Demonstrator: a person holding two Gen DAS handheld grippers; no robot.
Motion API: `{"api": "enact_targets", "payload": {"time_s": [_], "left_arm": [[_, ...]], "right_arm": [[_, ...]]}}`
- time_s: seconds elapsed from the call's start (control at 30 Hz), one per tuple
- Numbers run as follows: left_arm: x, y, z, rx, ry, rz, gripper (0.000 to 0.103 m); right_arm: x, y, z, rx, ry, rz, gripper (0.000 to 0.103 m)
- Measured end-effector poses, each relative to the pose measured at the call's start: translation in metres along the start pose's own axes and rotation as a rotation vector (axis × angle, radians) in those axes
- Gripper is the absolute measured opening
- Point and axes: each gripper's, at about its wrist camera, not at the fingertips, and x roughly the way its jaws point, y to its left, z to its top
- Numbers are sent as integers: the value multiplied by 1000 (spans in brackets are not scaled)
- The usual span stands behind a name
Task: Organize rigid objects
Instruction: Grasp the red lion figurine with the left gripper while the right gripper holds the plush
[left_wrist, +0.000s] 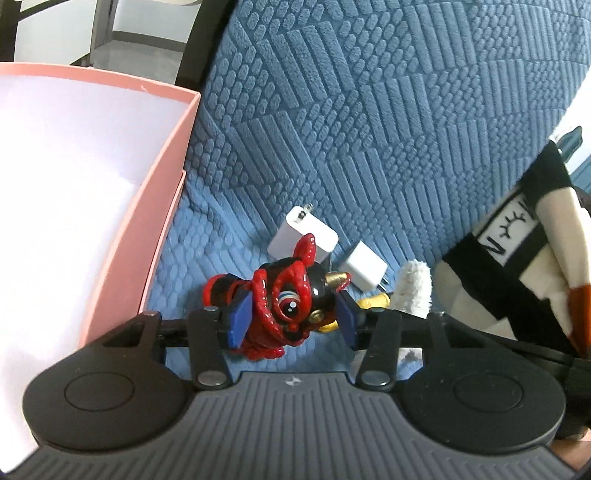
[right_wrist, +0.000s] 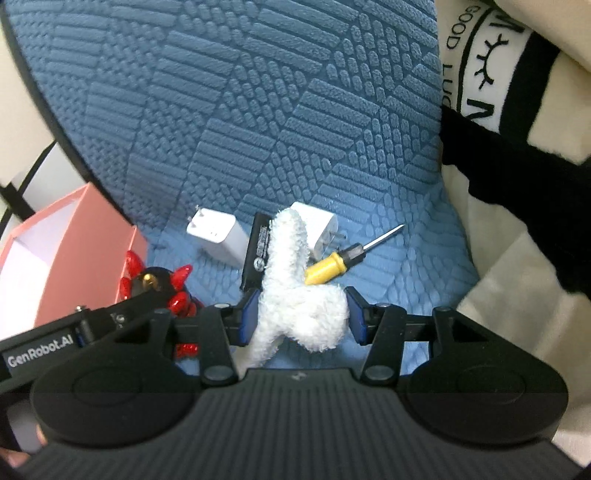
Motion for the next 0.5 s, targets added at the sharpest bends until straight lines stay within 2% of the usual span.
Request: {"api": "enact_targets", "payload": {"time_s": [0.17,0.27,0.5], "left_arm": [[-17,4,-13,-7,12,-20,50],[-29,7,-21,-12,14,-34,40],[-46,9,-37,25,12,-30,38]], "right_arm": [[-17,5,-16,-11,-9,-3,52],[-27,4,-31,-10,-11,-20,52],[-45,0,-58,16,7,-20,52]]}}
